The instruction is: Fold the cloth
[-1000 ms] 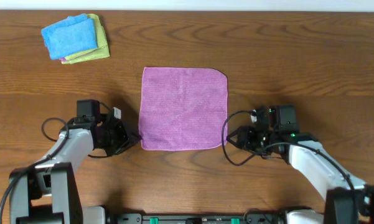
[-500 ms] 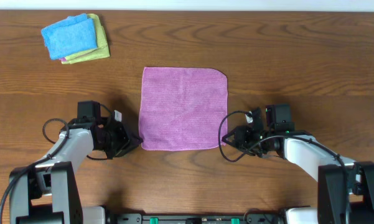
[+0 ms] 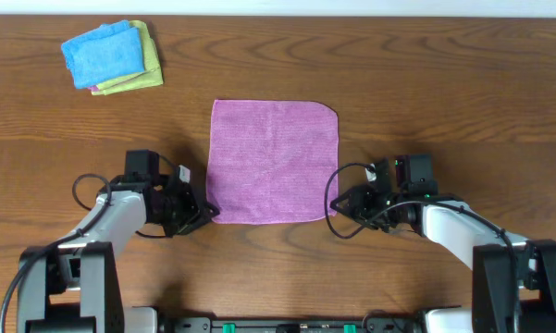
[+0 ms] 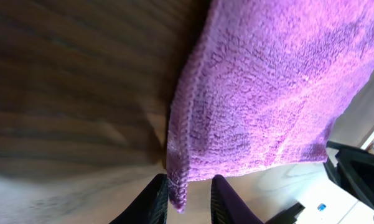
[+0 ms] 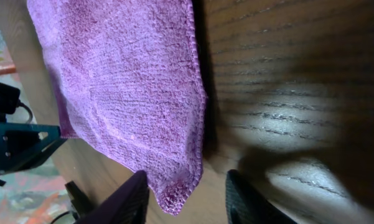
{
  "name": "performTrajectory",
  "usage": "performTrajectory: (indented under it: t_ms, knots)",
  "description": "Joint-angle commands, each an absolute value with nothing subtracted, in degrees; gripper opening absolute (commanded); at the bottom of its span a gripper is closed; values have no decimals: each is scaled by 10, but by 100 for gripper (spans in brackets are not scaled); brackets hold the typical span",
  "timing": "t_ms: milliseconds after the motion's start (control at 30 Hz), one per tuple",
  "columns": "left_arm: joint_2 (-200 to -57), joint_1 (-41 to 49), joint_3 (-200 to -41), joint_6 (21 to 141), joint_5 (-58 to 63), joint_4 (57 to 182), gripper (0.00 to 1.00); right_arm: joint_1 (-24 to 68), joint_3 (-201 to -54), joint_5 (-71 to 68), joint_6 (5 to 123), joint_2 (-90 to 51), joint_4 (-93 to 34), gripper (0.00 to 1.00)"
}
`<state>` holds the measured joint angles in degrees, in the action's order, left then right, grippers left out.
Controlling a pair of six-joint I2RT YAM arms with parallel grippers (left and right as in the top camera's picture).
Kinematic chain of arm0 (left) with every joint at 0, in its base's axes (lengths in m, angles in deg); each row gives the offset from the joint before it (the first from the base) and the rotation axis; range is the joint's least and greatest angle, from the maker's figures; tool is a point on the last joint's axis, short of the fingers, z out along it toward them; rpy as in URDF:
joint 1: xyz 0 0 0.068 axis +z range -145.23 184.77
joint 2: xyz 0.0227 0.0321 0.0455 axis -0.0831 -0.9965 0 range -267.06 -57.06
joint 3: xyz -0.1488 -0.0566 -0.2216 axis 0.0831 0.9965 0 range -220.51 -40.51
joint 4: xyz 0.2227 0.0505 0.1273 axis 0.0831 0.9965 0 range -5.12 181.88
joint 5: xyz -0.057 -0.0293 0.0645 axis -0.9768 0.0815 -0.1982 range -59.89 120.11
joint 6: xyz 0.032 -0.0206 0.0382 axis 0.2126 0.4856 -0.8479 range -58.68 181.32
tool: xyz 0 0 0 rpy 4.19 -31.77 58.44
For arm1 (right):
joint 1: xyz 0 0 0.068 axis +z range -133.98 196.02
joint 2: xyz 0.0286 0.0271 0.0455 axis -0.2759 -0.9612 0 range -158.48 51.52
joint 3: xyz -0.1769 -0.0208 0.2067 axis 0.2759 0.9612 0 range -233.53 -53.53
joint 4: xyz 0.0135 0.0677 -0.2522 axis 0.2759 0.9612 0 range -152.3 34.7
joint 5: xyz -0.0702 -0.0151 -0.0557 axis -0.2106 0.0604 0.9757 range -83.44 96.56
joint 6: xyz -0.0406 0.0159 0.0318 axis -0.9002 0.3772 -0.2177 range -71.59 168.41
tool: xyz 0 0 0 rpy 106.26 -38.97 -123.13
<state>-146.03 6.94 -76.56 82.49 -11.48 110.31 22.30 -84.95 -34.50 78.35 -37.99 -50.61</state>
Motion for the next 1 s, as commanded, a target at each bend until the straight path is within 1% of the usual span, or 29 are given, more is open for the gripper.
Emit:
performTrajectory:
  t_ms: [0,233,400,433,500,533,567,600,833,933,967]
  knots:
    - [-1467,67,-764,826,-102,1103,25,221,-846,-355,793,-386,-507,40]
    - [-1468,67,-764,825,-84,1104,26,229,-846,-360,801,-412,-508,39]
    - [-1468,66,-764,825,-70,1103,26,233,-846,-366,813,-417,-526,33]
    - [-1468,66,-764,825,-69,1103,25,233,-846,-366,820,-417,-531,31]
    - [-1468,66,-764,825,-68,1101,18,233,-846,-375,823,-417,-540,24]
    - [-1468,66,-764,825,-68,1100,12,233,-846,-375,827,-417,-540,13]
    - [-1468,66,-764,825,-68,1099,8,233,-846,-377,827,-417,-540,5]
    - [-1468,66,-764,825,-68,1097,6,233,-846,-379,827,-417,-541,2]
    - [-1468,66,-781,836,-94,1081,6,233,-854,-452,853,-417,-600,1]
    - [-1467,66,-823,836,-120,1094,6,233,-881,-471,862,-417,-600,2]
    - [-1466,66,-856,836,-119,1116,6,233,-897,-486,862,-417,-600,2]
